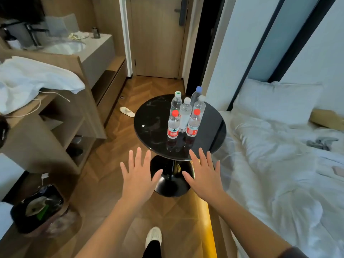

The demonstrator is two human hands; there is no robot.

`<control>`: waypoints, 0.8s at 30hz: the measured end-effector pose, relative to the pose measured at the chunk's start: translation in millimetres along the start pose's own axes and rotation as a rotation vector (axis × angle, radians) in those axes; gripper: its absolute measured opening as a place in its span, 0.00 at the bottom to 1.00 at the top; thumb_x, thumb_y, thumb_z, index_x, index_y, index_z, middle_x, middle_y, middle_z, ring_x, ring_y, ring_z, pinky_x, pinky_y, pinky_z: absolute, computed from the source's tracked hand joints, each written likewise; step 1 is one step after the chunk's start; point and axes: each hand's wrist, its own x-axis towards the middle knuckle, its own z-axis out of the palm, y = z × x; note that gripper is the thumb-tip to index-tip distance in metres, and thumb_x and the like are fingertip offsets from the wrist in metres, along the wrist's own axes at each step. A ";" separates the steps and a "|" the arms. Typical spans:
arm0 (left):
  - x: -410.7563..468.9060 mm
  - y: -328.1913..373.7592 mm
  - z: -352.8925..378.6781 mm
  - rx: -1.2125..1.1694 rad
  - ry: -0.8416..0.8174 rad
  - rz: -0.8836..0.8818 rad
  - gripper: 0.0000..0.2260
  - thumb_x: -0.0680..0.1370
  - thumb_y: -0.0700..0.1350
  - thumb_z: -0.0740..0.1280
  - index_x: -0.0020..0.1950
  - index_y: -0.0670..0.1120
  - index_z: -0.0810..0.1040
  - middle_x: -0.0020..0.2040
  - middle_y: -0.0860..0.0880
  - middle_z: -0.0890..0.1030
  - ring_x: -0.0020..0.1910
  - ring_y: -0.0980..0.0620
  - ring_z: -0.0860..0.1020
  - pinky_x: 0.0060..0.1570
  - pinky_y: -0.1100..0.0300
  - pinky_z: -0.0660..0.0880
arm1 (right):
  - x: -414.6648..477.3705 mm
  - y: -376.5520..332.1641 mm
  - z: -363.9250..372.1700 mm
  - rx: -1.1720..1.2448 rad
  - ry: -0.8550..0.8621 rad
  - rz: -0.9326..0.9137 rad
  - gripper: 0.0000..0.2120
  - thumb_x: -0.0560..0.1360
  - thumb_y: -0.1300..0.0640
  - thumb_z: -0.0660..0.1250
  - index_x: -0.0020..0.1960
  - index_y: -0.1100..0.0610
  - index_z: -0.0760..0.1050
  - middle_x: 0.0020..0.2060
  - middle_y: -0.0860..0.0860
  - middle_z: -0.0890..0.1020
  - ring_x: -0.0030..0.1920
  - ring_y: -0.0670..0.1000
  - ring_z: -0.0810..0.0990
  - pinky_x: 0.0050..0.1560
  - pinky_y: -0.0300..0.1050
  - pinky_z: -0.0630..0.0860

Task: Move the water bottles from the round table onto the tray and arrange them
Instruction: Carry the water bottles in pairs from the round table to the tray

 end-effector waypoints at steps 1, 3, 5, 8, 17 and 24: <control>17.3 0.8 -0.1 -0.003 0.002 0.006 0.33 0.79 0.65 0.49 0.79 0.51 0.47 0.79 0.47 0.44 0.77 0.44 0.39 0.72 0.39 0.46 | 16.9 0.7 -0.7 -0.002 -0.001 0.008 0.35 0.78 0.32 0.50 0.79 0.42 0.42 0.80 0.51 0.46 0.79 0.58 0.42 0.75 0.65 0.44; 52.7 2.6 -2.4 -0.004 0.003 0.023 0.33 0.78 0.65 0.49 0.79 0.51 0.47 0.79 0.47 0.45 0.77 0.44 0.40 0.72 0.39 0.46 | 49.8 0.4 -4.4 -0.011 -0.002 0.026 0.36 0.78 0.32 0.50 0.79 0.43 0.41 0.80 0.51 0.46 0.79 0.58 0.41 0.75 0.66 0.44; 87.4 4.5 -5.3 0.010 0.001 0.051 0.33 0.78 0.65 0.50 0.79 0.51 0.47 0.79 0.47 0.45 0.77 0.45 0.40 0.72 0.40 0.46 | 79.7 -1.6 -8.4 -0.014 0.007 0.041 0.36 0.78 0.33 0.51 0.79 0.43 0.41 0.80 0.51 0.45 0.79 0.58 0.41 0.75 0.65 0.43; 134.5 9.0 -8.9 0.038 0.030 0.103 0.33 0.78 0.65 0.50 0.79 0.52 0.48 0.79 0.47 0.46 0.77 0.44 0.41 0.72 0.39 0.47 | 117.1 -3.8 -14.0 0.017 0.037 0.060 0.35 0.78 0.34 0.54 0.80 0.43 0.43 0.80 0.51 0.47 0.79 0.58 0.42 0.74 0.65 0.43; 251.5 32.1 -17.6 0.081 0.069 0.234 0.33 0.78 0.64 0.51 0.79 0.49 0.50 0.79 0.45 0.50 0.77 0.43 0.44 0.71 0.38 0.49 | 210.9 17.8 -43.7 0.001 0.041 0.080 0.35 0.80 0.37 0.54 0.80 0.45 0.43 0.80 0.51 0.46 0.79 0.59 0.43 0.76 0.67 0.47; 325.9 58.3 -18.1 0.142 0.075 0.270 0.34 0.78 0.64 0.53 0.79 0.48 0.51 0.79 0.43 0.51 0.77 0.41 0.45 0.71 0.37 0.51 | 301.0 46.5 -64.2 -0.048 0.051 0.081 0.34 0.80 0.39 0.53 0.80 0.47 0.43 0.80 0.54 0.47 0.79 0.60 0.45 0.75 0.66 0.49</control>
